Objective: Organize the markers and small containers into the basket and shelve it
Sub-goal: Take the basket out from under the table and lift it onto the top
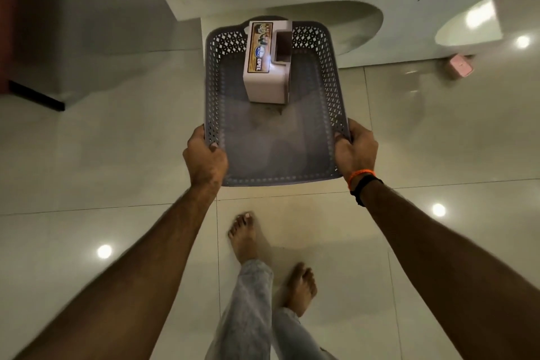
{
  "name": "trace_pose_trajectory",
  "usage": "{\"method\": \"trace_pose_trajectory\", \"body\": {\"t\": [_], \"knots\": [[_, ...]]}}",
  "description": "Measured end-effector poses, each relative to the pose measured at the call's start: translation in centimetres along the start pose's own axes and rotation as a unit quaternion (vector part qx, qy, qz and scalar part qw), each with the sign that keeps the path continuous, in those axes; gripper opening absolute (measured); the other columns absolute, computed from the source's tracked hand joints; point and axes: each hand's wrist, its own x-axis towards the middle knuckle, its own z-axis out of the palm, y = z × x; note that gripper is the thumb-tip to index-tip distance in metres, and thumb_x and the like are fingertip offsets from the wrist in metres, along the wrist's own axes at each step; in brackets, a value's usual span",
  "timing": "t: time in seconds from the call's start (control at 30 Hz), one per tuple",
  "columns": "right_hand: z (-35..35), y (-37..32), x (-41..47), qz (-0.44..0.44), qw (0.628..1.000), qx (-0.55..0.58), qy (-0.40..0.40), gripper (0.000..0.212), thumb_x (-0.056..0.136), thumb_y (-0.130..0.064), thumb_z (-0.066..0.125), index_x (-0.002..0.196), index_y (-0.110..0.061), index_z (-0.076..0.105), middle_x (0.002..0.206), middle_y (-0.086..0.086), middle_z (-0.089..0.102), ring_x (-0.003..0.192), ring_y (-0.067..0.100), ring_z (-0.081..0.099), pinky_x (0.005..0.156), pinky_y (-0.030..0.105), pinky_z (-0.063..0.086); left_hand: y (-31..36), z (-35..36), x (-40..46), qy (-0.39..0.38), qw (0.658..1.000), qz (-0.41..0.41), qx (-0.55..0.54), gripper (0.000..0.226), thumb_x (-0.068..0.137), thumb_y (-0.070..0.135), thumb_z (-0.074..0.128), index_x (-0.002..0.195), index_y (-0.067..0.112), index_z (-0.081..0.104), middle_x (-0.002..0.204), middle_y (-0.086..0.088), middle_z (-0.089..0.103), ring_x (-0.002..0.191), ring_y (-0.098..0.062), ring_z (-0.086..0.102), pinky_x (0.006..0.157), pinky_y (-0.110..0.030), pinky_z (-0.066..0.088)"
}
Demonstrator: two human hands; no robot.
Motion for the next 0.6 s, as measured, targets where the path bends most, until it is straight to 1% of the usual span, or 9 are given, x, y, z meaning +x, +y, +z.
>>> {"method": "trace_pose_trajectory", "body": {"t": [0.1,0.23,0.3,0.4,0.43,0.5,0.57,0.6], "knots": [[-2.7,-2.9,-0.9,-0.005,1.0,0.008,0.004,0.027,0.091,-0.004,0.05,0.109,-0.01,0.069,0.094,0.003,0.071,0.084,0.018,0.064,0.079,0.027,0.054,3.0,-2.1,-1.9,-0.002,1.0,0.005,-0.001,0.034,0.089,-0.002,0.052,0.123,0.001,0.058,0.115,-0.014,0.065,0.093,-0.017,0.056,0.08,-0.022,0.045],[-5.7,-7.0,-1.3,-0.016,1.0,0.011,0.011,0.029,0.09,-0.003,0.049,0.108,-0.01,0.071,0.094,0.006,0.073,0.084,0.02,0.065,0.08,0.028,0.056,7.1,-5.0,-3.4,0.0,1.0,0.009,-0.009,0.032,0.09,-0.001,0.052,0.121,0.0,0.058,0.114,-0.014,0.065,0.095,-0.024,0.059,0.08,-0.024,0.045],[-6.7,-9.1,-1.3,-0.018,1.0,0.014,0.011,0.029,0.09,-0.003,0.05,0.108,-0.011,0.071,0.093,0.005,0.072,0.083,0.019,0.064,0.076,0.024,0.054,9.0,-6.2,-3.5,0.002,1.0,0.008,-0.011,0.031,0.091,-0.002,0.052,0.121,0.0,0.057,0.114,-0.015,0.065,0.099,-0.027,0.061,0.081,-0.026,0.047],[-7.6,-12.1,-0.5,-0.024,0.999,0.019,0.009,0.027,0.089,-0.003,0.05,0.104,-0.011,0.072,0.088,0.004,0.072,0.079,0.019,0.063,0.064,0.014,0.049,11.8,-7.8,-2.7,0.008,1.0,0.015,-0.007,0.03,0.091,-0.002,0.051,0.121,0.001,0.058,0.112,-0.012,0.065,0.091,-0.018,0.056,0.078,-0.024,0.047],[-7.7,-13.0,-0.1,-0.025,0.999,0.022,0.01,0.026,0.089,-0.003,0.05,0.101,-0.011,0.072,0.085,0.004,0.071,0.077,0.019,0.063,0.062,0.013,0.047,12.6,-8.1,-2.2,0.007,1.0,0.02,-0.007,0.029,0.091,-0.001,0.051,0.119,0.001,0.058,0.108,-0.011,0.065,0.089,-0.018,0.056,0.077,-0.024,0.047],[-7.6,-14.9,1.3,-0.024,0.999,0.028,0.015,0.025,0.087,-0.002,0.05,0.095,-0.011,0.072,0.081,0.006,0.071,0.074,0.02,0.061,0.06,0.015,0.047,14.2,-8.6,-0.3,0.01,1.0,0.028,-0.011,0.028,0.091,0.0,0.051,0.117,0.002,0.059,0.102,-0.008,0.063,0.087,-0.022,0.057,0.075,-0.026,0.048],[-6.9,-16.7,3.1,-0.026,0.999,0.03,0.018,0.023,0.086,-0.002,0.05,0.089,-0.011,0.071,0.078,0.007,0.07,0.071,0.02,0.06,0.058,0.017,0.046,15.6,-8.8,2.0,0.012,0.999,0.028,-0.013,0.029,0.091,0.0,0.05,0.119,0.003,0.059,0.103,-0.007,0.063,0.088,-0.021,0.057,0.076,-0.027,0.048],[-6.4,-17.4,3.8,-0.025,0.999,0.029,0.017,0.023,0.086,-0.001,0.05,0.088,-0.011,0.071,0.076,0.006,0.069,0.07,0.018,0.058,0.057,0.016,0.044,16.1,-8.8,3.1,0.012,0.999,0.029,-0.011,0.03,0.091,0.0,0.05,0.12,0.004,0.059,0.104,-0.007,0.063,0.088,-0.022,0.057,0.077,-0.027,0.048]]}}
